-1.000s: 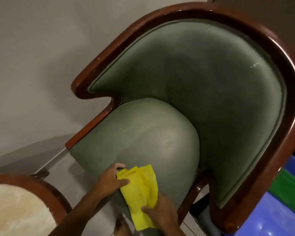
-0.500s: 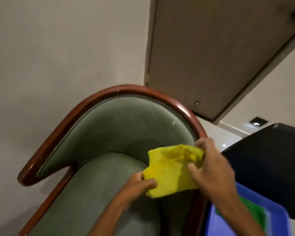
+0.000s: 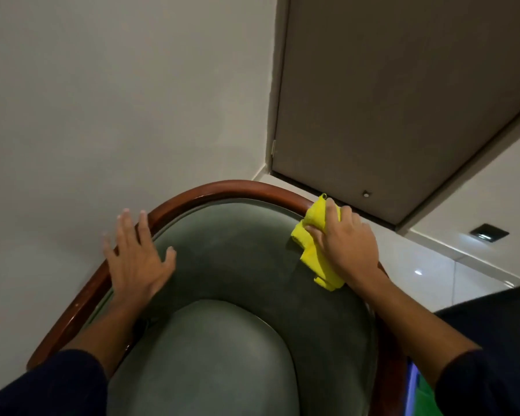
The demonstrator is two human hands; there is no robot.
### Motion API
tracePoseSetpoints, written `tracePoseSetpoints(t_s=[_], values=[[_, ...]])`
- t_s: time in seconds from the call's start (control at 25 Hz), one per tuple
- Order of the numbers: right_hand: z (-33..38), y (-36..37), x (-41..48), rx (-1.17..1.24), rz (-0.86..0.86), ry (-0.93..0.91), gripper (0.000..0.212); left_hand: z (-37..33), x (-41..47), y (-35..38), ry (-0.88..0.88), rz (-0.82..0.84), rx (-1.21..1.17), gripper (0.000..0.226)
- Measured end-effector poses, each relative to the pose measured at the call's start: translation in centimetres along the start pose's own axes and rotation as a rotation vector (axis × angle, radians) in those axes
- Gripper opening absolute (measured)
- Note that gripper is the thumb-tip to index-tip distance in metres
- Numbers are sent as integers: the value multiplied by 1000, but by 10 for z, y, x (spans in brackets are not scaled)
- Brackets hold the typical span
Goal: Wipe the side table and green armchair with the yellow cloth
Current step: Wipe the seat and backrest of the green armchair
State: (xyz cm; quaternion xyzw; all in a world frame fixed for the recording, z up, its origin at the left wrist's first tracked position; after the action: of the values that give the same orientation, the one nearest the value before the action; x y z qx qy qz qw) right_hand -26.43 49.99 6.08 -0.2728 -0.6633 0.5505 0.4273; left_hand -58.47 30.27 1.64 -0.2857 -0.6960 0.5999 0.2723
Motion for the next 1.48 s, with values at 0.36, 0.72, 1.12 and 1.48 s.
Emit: tracePoseSetpoints(t_s=[0.36, 0.72, 1.12, 1.48], values=[[239, 57, 52, 118, -232, -666, 59, 33, 3, 21, -27, 102, -134, 98], [259, 123, -35, -132, -209, -1098, 66, 39, 4, 27, 11, 33, -170, 99], [27, 16, -122, -141, 137, -247, 62, 71, -94, 32, 88, 296, 156, 108], [63, -37, -310, 373, 670, 181, 12, -86, -406, 54, -375, 1409, -902, 82]])
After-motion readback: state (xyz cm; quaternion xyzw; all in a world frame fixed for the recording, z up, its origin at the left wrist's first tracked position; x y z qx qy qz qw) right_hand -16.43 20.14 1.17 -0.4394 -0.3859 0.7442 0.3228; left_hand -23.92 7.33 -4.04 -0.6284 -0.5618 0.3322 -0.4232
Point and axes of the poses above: each hand's wrist, its own x-axis towards the middle knuckle, its own y-axis out of the palm, z = x × y, the point moved 8 cm from there along x, towards the middle knuckle, and after that the axes turned 2 degrees about -y, right-handed, at the moved point
